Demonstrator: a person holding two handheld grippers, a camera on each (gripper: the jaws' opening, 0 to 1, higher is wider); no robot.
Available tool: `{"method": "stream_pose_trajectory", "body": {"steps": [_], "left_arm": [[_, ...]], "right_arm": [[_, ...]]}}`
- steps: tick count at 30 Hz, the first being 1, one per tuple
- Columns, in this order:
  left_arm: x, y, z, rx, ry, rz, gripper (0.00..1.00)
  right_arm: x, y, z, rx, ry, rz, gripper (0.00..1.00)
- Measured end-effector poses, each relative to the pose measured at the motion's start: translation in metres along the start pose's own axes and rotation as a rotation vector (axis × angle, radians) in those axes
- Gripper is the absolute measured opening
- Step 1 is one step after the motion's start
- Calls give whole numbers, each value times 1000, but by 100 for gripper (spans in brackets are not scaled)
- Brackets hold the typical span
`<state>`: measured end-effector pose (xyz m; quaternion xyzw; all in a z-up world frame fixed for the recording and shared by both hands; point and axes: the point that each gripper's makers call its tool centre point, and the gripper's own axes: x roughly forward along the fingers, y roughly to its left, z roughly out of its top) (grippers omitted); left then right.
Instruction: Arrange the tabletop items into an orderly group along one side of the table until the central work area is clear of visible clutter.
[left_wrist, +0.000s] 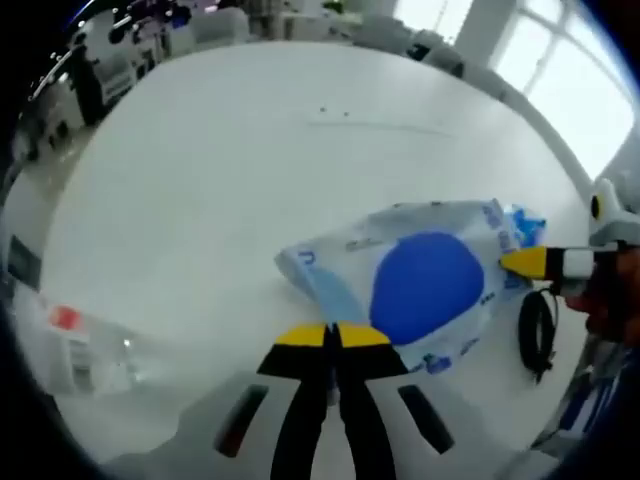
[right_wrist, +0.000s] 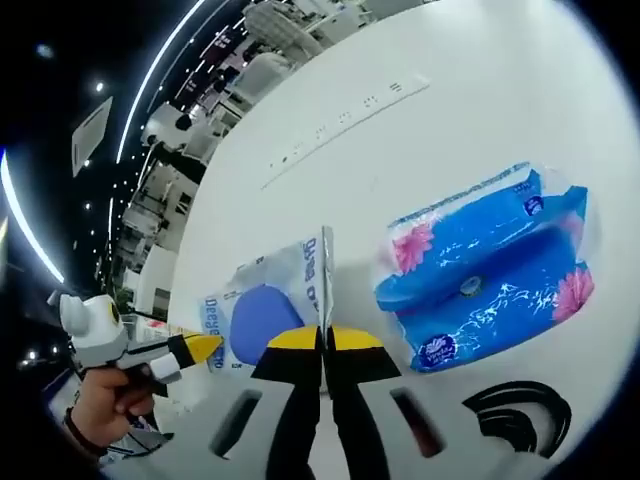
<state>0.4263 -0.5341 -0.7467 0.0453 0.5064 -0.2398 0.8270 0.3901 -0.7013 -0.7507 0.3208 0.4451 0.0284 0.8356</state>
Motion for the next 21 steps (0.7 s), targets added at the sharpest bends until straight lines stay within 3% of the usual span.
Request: {"method": "stream_pose_trajectory", "body": {"steps": [10,21], "left_arm": [[4,3,8,-15,-8,3,0],[5,3,11,-32,-16,1,0]], "right_arm": [[8,-3,8,17,-8,-11,7],[16,-4,3,4,5,-31,13]]}}
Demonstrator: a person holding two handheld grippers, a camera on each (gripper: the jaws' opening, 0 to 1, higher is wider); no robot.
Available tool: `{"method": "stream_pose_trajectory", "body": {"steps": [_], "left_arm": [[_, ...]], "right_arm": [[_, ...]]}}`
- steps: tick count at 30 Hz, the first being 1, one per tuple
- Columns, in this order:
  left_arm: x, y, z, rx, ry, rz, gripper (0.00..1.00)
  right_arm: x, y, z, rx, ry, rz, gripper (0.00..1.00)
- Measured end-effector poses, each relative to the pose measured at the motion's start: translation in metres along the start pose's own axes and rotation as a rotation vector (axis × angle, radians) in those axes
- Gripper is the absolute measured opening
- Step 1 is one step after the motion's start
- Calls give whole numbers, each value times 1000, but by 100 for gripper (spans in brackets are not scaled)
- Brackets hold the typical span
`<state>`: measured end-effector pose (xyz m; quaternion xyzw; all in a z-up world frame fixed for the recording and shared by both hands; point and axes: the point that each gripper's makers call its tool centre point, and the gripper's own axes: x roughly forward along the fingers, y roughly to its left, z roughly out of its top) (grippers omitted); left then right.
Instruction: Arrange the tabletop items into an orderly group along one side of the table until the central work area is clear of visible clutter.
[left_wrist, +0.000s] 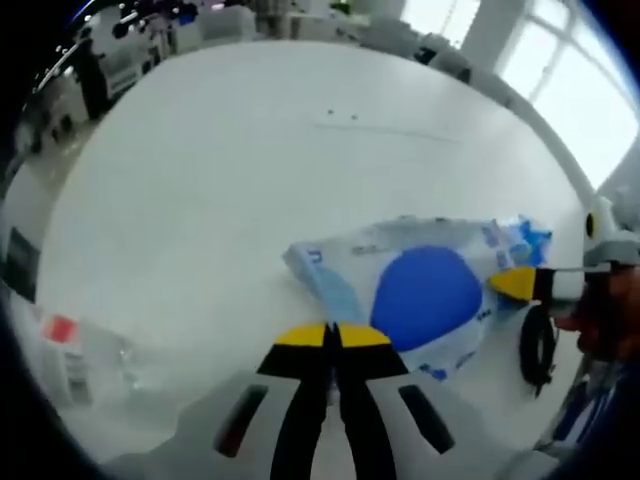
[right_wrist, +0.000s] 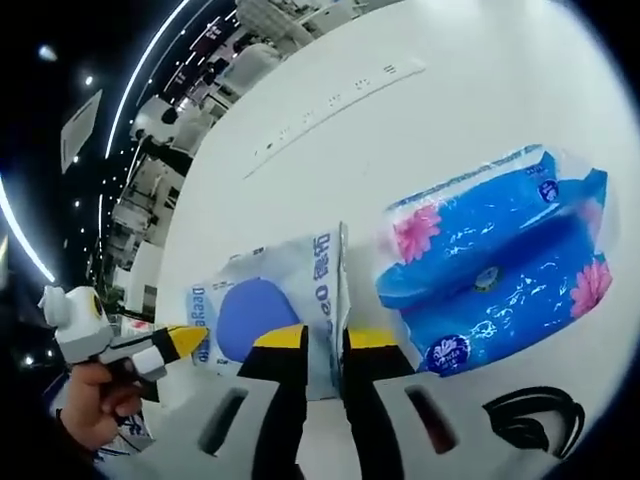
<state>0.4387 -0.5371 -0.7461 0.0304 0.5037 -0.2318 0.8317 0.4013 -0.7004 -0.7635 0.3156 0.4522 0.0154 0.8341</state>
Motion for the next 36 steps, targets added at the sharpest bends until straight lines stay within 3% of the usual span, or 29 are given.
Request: {"method": "stream_pose_trajectory", "body": {"steps": [8,18,27,36], "left_arm": [[-3,1,4,-21,-16,2,1],[-13,3,2,-14,-18,9,6],[-17,3,-1,16,-18,11,22],[-14,-15,-12,121,21,-51,37]], "right_arm": [[-6,4,6,-11,-30,-7,23],[-21,2,10,-21,-64,-24,26],[-36,8,9,-10,-84,-6,28],[-46,14,11,-23,-107,14,29]]}}
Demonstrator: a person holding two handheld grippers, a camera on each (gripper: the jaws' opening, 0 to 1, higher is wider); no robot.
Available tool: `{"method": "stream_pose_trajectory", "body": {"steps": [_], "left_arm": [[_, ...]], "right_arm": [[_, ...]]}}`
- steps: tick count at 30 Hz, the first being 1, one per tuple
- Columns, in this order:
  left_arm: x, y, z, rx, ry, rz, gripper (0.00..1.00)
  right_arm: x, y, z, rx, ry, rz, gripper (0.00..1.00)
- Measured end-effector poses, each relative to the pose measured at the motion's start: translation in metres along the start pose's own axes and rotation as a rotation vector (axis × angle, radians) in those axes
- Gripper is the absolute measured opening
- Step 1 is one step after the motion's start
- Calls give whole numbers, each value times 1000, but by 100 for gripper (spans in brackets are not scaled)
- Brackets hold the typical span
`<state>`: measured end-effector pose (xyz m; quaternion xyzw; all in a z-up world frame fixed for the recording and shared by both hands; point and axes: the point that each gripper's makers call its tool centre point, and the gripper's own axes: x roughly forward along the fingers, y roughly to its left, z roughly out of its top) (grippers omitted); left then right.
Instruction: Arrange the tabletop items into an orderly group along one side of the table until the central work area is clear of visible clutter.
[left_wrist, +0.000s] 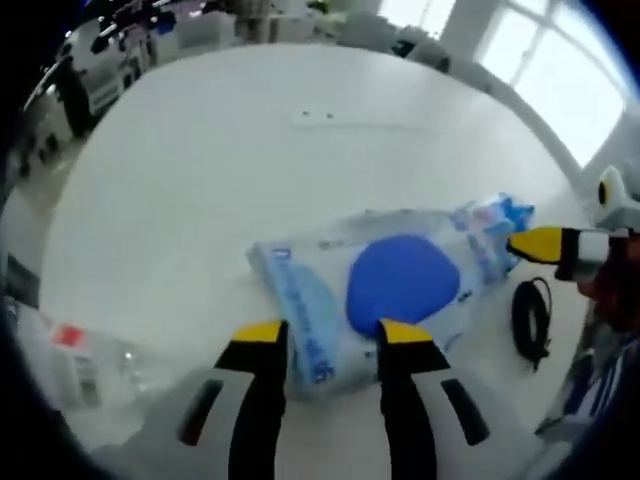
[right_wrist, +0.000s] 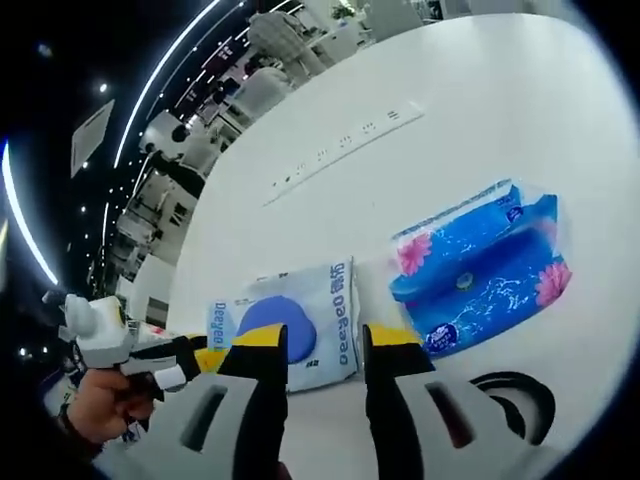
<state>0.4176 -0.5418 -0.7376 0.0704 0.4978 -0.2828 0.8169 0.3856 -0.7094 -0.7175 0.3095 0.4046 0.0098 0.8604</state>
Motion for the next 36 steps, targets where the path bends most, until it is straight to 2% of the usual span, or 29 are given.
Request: {"method": "stream_pose_trajectory", "body": {"steps": [5,9,12,15,18,21,23,29,36], "left_arm": [[2,-4,-8,87,27,3,47],[3,-1,-11,182,38,38,57],[3,0,-13,201,42,47,60],[1,3,-13,194,43,53,63],[-2,6,-14,186,48,53,64],[-7,7,-16,165,60,45,64],[-14,7,-12,132,25,48,64],[-23,1,-13,125,12,43,68],[-29,-12,-12,97,-32,30,69]], "right_arm": [[-4,0,-1,-1,-6,6,28],[-7,-2,-3,-5,-9,8,28],[-10,-2,-3,-12,-12,16,28],[-11,-4,-4,-29,-9,16,29],[-13,-7,-7,-46,6,17,35],[-16,-7,-3,-67,-8,26,38],[-19,-7,0,-68,-16,35,40],[-26,-8,5,-109,-38,35,51],[-40,-9,-4,-121,-41,40,57]]}}
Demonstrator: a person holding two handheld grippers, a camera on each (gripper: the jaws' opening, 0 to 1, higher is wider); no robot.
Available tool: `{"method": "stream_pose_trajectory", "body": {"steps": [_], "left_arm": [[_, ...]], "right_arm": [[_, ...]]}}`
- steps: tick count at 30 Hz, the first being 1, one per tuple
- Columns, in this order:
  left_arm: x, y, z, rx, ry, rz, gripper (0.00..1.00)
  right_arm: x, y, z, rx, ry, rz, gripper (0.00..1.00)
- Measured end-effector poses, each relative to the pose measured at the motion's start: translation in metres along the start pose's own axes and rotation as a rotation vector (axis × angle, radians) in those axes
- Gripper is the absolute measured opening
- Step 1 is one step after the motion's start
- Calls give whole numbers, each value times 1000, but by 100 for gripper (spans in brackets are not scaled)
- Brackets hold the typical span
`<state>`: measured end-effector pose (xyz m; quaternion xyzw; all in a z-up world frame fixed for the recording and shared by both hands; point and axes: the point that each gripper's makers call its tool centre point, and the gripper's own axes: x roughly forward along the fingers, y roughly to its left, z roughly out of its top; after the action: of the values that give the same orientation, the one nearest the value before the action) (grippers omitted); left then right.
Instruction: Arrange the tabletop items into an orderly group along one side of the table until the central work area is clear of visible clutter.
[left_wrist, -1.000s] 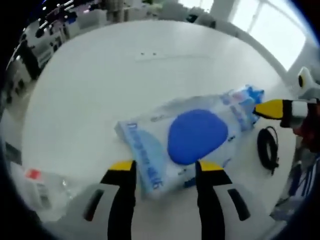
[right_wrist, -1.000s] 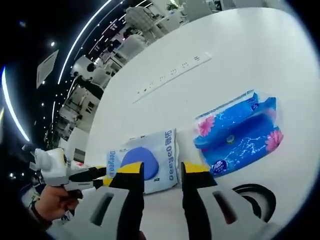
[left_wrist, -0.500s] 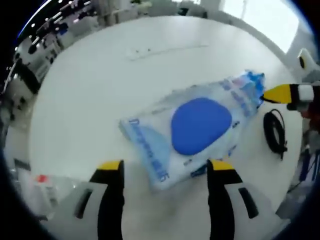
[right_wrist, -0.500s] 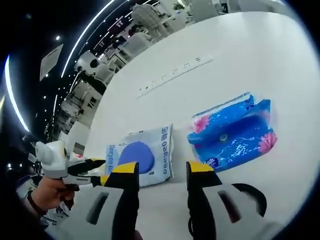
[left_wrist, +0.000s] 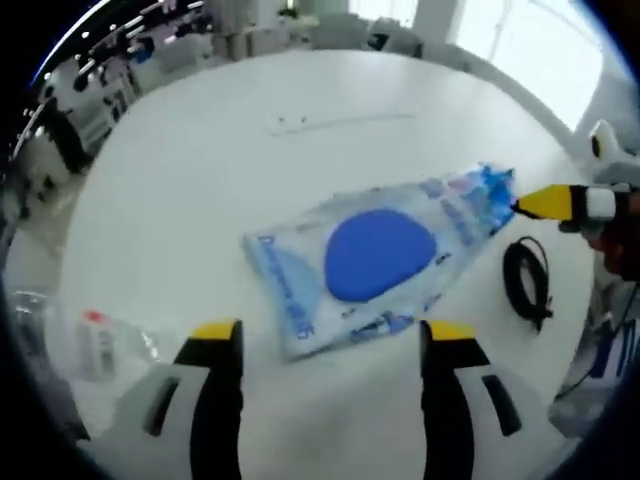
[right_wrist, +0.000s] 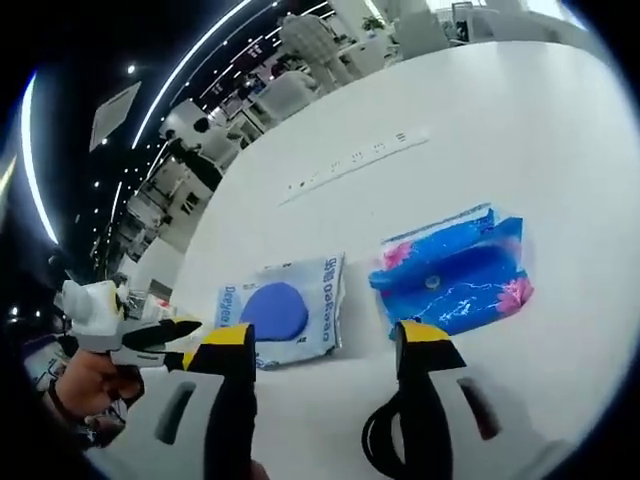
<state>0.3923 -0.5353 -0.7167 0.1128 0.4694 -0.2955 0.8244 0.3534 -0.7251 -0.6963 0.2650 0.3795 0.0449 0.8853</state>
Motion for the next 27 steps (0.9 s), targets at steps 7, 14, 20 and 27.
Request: {"method": "stream_pose_trajectory", "body": {"steps": [7,14,20,27], "left_arm": [[-22,-18,-1,7,-55,-9,71],[-27,-35,-19,39,-64,-30,72],[-36,-49,-39,51,-60,-53,72],[-46,-70,-53,61,-125,-106,75]], "right_arm": [[-16,1,-14,-3,-14,8,60],[-31,5,-33,-25,-15,12,63],[-41,7,-57,-67,12,26,69],[-56,7,-70,-80,-25,28,73]]}}
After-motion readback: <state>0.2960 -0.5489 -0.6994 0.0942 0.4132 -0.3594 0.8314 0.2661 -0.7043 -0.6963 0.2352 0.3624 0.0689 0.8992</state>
